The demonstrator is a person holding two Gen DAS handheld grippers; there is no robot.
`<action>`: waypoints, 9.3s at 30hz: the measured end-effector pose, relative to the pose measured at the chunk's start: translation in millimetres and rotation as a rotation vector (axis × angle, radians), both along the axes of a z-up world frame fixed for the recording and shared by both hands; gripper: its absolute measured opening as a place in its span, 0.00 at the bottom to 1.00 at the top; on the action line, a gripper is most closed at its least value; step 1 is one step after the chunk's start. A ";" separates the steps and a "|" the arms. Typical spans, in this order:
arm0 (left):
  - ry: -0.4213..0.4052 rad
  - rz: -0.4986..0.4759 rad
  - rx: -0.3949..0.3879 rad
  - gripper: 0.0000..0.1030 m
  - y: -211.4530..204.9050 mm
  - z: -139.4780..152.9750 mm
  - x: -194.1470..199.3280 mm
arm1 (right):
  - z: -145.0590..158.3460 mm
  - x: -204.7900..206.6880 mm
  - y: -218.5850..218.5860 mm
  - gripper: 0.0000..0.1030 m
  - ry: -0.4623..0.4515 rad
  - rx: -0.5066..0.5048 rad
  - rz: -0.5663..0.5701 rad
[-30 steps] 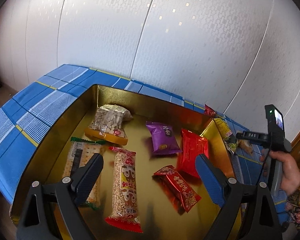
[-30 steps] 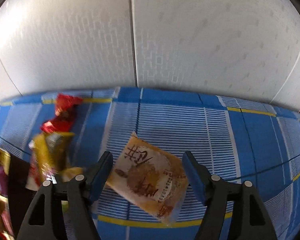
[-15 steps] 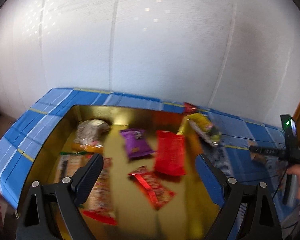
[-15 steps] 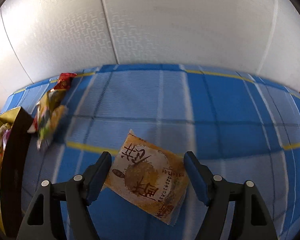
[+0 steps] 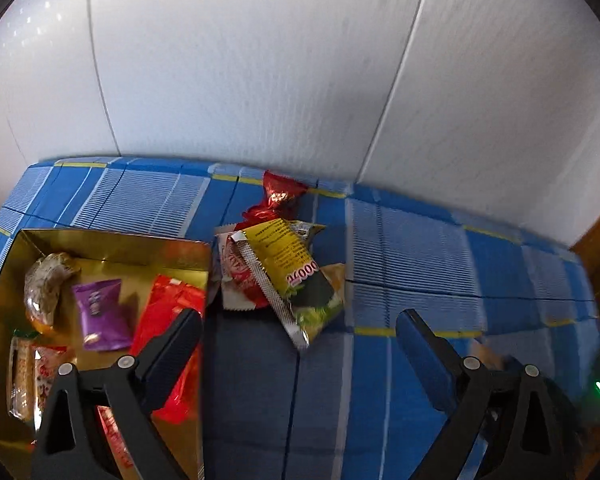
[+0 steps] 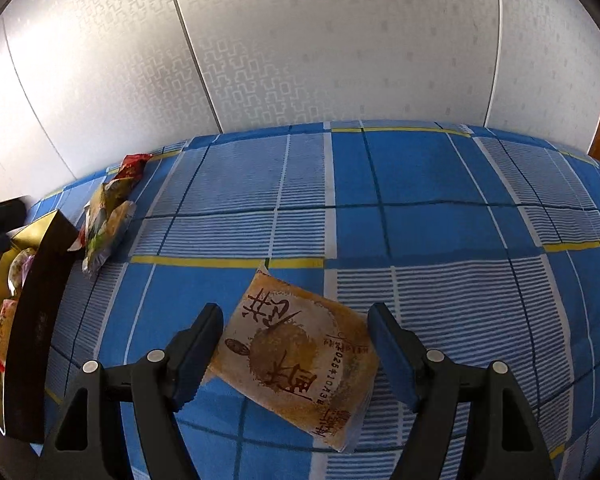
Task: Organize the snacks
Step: 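Grasp the yellow chip bag with the left gripper while the right gripper holds the pastry bag, then carry the yellow chip bag into the gold tray and release it with the left gripper, then lift the clear pastry bag with the right gripper and drop it into the tray, then move the right gripper to the red-and-white candy and close on it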
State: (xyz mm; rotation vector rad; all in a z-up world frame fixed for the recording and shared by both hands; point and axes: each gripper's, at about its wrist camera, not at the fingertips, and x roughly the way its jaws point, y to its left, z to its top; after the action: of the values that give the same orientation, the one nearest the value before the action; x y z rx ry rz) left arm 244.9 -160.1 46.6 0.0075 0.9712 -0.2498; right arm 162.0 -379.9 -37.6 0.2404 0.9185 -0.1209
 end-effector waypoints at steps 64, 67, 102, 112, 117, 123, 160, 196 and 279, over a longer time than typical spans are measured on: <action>-0.089 -0.283 -0.034 0.46 -35.9 -56.7 -65.9 | 2.9 -16.3 -21.1 0.73 -0.007 0.149 0.017; -0.115 -0.263 -0.034 0.49 -36.1 -60.3 -66.2 | 3.1 -16.9 -17.6 0.73 -0.005 0.123 0.023; -0.150 -0.264 -0.261 0.45 33.9 -22.0 -113.6 | 1.2 -18.6 -1.2 0.70 -0.053 0.001 -0.003; -0.220 -0.129 -0.185 0.45 114.2 19.8 -110.1 | 4.8 -18.4 2.3 0.59 -0.061 0.017 0.004; -0.197 -0.091 -0.120 0.45 142.6 11.7 -96.7 | 5.0 -18.7 0.4 0.59 -0.062 0.031 -0.004; -0.076 -0.056 -0.094 0.45 170.7 -16.1 -82.5 | 6.3 -16.4 10.1 0.73 -0.035 -0.082 -0.014; -0.279 -0.006 -0.100 0.81 202.4 -22.5 -103.5 | 0.6 -24.0 4.1 0.74 -0.021 0.021 -0.051; -0.287 0.224 -0.054 0.81 246.8 -21.7 -94.4 | 73.0 -25.2 183.8 0.66 -0.191 0.112 0.335; -0.244 0.256 -0.109 0.86 255.4 -27.2 -86.9 | -12.3 168.3 193.0 0.38 0.005 0.106 0.306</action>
State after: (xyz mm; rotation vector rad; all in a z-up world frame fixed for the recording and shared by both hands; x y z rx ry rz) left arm 158.0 95.3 19.4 -0.1808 0.7061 -0.0635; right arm 330.3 -187.0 -50.0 0.1951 0.9574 0.2104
